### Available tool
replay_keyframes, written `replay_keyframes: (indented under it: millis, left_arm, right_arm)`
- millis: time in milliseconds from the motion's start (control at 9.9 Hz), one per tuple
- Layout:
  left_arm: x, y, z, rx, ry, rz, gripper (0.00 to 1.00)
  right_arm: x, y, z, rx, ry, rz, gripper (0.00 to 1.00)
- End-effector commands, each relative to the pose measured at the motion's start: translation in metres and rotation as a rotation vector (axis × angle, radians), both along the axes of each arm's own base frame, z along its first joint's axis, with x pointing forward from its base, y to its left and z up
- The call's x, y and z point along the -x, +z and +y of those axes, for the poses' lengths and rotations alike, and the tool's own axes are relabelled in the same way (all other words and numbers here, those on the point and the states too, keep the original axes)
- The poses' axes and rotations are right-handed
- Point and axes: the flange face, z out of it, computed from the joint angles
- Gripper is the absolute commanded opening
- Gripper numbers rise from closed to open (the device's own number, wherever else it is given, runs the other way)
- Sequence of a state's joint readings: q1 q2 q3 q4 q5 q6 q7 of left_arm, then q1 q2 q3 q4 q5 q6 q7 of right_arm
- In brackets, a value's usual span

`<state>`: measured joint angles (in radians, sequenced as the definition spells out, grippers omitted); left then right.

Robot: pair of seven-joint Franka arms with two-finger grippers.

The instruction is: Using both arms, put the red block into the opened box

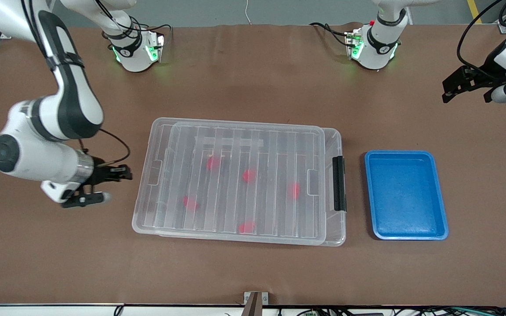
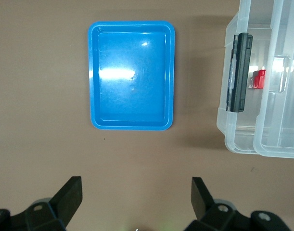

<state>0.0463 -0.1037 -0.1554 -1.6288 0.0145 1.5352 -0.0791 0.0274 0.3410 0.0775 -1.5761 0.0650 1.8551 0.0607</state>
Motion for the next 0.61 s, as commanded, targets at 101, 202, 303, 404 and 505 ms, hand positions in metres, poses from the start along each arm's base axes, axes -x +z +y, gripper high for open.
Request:
replay_keyframes:
  millis: [101,202,303,404,505]
  left_arm:
    - [-0.001,-0.015,-0.004,-0.023,-0.009,0.019,1.00]
    - [-0.001,-0.014,-0.004,-0.023,-0.009,0.017,1.00]
    - [-0.001,-0.013,-0.004,-0.022,-0.009,0.016,1.00]
    - [0.000,-0.013,-0.007,-0.022,-0.014,0.016,1.00]
    - [-0.001,-0.014,-0.006,-0.024,-0.015,0.017,1.00]
  right_arm:
    - [0.047,0.123,-0.058,0.098,-0.132,-0.103,1.00]
    - [0.064,0.150,-0.081,0.104,-0.148,-0.113,1.00]
    - [0.087,0.176,-0.110,0.094,-0.177,-0.087,1.00]
    - [0.108,0.199,-0.121,0.075,-0.161,-0.055,1.00]
    - [0.119,0.220,-0.120,0.074,-0.158,-0.031,1.00]
